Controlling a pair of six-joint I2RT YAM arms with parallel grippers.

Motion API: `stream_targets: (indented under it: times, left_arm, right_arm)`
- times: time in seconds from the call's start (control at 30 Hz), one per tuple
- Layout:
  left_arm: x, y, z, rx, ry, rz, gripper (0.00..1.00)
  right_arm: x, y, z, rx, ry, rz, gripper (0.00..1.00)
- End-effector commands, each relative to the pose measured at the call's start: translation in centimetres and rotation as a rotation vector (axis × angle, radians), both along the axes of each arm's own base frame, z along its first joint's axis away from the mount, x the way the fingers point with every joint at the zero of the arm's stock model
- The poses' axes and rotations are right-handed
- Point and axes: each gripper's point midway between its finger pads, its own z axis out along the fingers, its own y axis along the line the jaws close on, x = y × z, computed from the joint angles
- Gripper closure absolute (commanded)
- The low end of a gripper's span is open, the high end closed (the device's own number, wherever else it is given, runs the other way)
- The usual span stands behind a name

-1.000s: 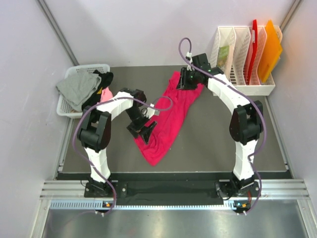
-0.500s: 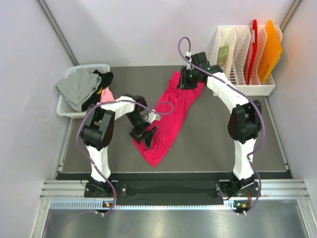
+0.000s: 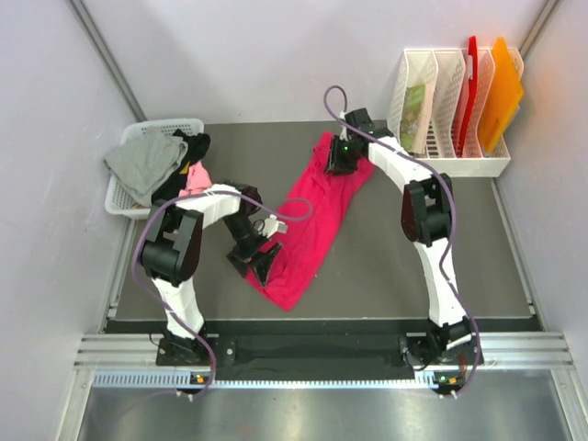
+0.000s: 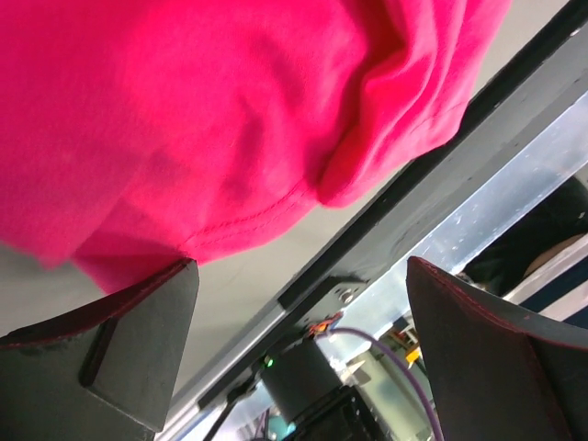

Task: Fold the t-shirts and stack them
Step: Rotate the tshirt 75 degrees

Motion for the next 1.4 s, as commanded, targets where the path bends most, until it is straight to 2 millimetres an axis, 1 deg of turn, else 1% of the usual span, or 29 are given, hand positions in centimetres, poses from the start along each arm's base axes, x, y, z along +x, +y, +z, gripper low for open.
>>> stream_targets:
  times: [0.0,0.03,0.07,0.1,0.13,0.17,0.2,0.23,0.27,0.3,0.33,0.37,0.4,0.43,0.5,0.53,0.57,0.63,0.7,0.73,0.77,0.83,0.87,0.93,1.0,1.17,1.23,1.3,1.37]
  left_arm:
    - [-0.2,1.4,2.0,0.036,0.004,-0.060,0.01]
    - [-0.6,1.5,2.2,0.040,0.024,-0.066,0.01]
    - [-0.6,1.6,2.5,0.039,0.015,-0.069,0.01]
    - [-0.5,1.6,2.7,0.036,0.010,-0.069,0.01]
    - [0.0,1.4,3.1,0.032,-0.009,-0.068,0.01]
    - [0.5,1.3,3.4,0.033,-0.020,-0.060,0.01]
    - [0.9,1.0,3.7,0.026,-0.024,-0.057,0.01]
    - [2.5,0.4,4.7,0.005,-0.070,-0.051,0.01]
    - [2.7,0.1,5.0,0.008,-0.044,-0.050,0.01]
    - [3.4,-0.3,5.5,-0.002,-0.056,-0.048,0.01]
    - [5.2,-1.2,6.7,-0.029,-0.106,-0.045,0.01]
    - [5.6,-1.5,6.7,-0.025,-0.091,-0.044,0.01]
    - [6.3,-1.9,7.1,-0.033,-0.101,-0.045,0.01]
    - [7.7,-2.8,8.1,-0.066,-0.139,-0.042,0.01]
    - [8.5,-4.0,7.9,-0.091,-0.132,-0.038,0.01]
    - [9.2,-4.7,8.0,-0.113,-0.145,-0.036,0.01]
    - [9.4,-5.3,7.2,-0.110,-0.124,-0.043,0.01]
    - [10.3,-6.4,6.3,-0.130,-0.142,-0.046,0.01]
    - [10.6,-7.5,5.0,-0.147,-0.116,-0.032,0.01]
    - [11.3,-8.1,4.6,-0.161,-0.131,-0.027,0.01]
    - [11.4,-8.7,3.6,-0.157,-0.102,-0.013,0.01]
    - [12.1,-9.6,3.0,-0.167,-0.102,-0.009,0.01]
    - [11.9,-10.1,2.2,-0.160,-0.078,-0.008,0.01]
    - [12.0,-10.8,1.5,-0.160,-0.069,-0.004,0.01]
    - [11.8,-11.1,0.8,-0.165,-0.044,0.001,0.01]
    - [12.1,-11.0,-0.9,-0.146,-0.036,-0.006,0.01]
    - [12.8,-11.1,-1.5,-0.136,-0.054,0.001,0.01]
    - [13.6,-11.3,-2.6,-0.128,-0.066,0.006,0.01]
    - [14.8,-11.8,-3.3,-0.120,-0.086,0.018,0.01]
  right_arm:
    - [3.1,-0.6,0.8,0.080,-0.026,-0.045,0.66]
    - [3.6,-1.0,0.6,0.095,-0.018,-0.062,0.66]
    - [3.6,-0.8,-0.1,0.118,0.002,-0.053,0.66]
    - [4.2,-0.9,-0.1,0.137,-0.003,-0.060,0.66]
    - [4.5,-1.2,-0.2,0.154,0.002,-0.070,0.66]
    - [4.6,-1.3,-1.0,0.163,0.016,-0.070,0.66]
    - [4.9,-1.1,-0.9,0.175,0.006,-0.069,0.66]
    - [5.2,-1.3,-0.9,0.182,0.001,-0.071,0.66]
    - [5.4,-1.3,-1.8,0.187,0.013,-0.068,0.68]
    - [6.1,-1.4,-1.5,0.203,-0.005,-0.066,0.68]
    - [6.3,-1.4,-1.6,0.217,-0.007,-0.063,0.68]
    - [6.5,-1.3,-2.0,0.232,0.000,-0.057,0.69]
    - [7.2,-1.3,-1.6,0.244,-0.028,-0.056,0.69]
    - [7.4,-1.3,-2.0,0.247,-0.032,-0.052,0.69]
    - [8.5,-1.4,-1.3,0.249,-0.074,-0.049,0.69]
    - [8.8,-1.5,-1.9,0.249,-0.077,-0.053,0.69]
    - [9.4,-1.5,-1.4,0.258,-0.102,-0.052,0.69]
    - [9.8,-1.5,-1.9,0.283,-0.099,-0.060,0.69]
    - [10.2,-1.2,-1.6,0.297,-0.116,-0.051,0.69]
    - [10.2,-1.1,-1.7,0.294,-0.116,-0.050,0.70]
    - [10.1,-1.2,-1.7,0.289,-0.113,-0.051,0.71]
    - [9.9,-1.4,-1.6,0.258,-0.119,-0.048,0.71]
    - [9.5,-1.7,-1.8,0.245,-0.104,-0.050,0.72]
    - [9.5,-2.4,-1.7,0.216,-0.109,-0.061,0.72]
    - [9.7,-3.5,-2.1,0.215,-0.095,-0.088,0.72]
    - [10.1,-4.8,-2.2,0.216,-0.096,-0.105,0.72]
    - [10.4,-5.2,-2.4,0.213,-0.099,-0.112,0.72]
    - [11.0,-5.6,-1.8,0.214,-0.123,-0.114,0.71]
    - [11.5,-5.6,-0.2,0.220,-0.166,-0.107,0.71]
